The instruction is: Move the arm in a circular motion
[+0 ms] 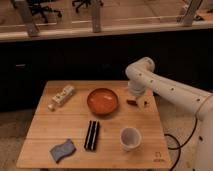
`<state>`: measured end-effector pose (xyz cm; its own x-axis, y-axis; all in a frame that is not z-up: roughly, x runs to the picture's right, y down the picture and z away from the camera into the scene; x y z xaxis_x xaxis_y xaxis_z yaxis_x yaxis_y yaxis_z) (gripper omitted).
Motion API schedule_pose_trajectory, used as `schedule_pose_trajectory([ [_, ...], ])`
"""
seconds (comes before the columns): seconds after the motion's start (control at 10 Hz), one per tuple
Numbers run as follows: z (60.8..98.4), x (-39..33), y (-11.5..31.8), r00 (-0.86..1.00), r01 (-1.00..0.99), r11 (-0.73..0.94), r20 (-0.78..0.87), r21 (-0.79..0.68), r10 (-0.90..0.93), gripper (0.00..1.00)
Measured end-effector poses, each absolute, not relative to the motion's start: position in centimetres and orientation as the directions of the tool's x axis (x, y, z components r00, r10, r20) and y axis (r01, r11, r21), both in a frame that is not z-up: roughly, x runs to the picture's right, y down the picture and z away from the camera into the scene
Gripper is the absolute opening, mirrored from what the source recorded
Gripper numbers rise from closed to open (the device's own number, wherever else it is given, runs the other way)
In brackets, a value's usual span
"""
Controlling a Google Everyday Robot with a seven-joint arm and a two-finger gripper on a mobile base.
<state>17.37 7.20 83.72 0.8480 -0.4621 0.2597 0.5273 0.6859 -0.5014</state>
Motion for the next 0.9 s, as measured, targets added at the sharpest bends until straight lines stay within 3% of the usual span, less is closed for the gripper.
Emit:
schedule_pose_trajectory([
  [0.9, 83.49, 18.13, 7.24, 0.821, 0.568, 0.666, 0.278, -0.483, -0.499, 0.80],
])
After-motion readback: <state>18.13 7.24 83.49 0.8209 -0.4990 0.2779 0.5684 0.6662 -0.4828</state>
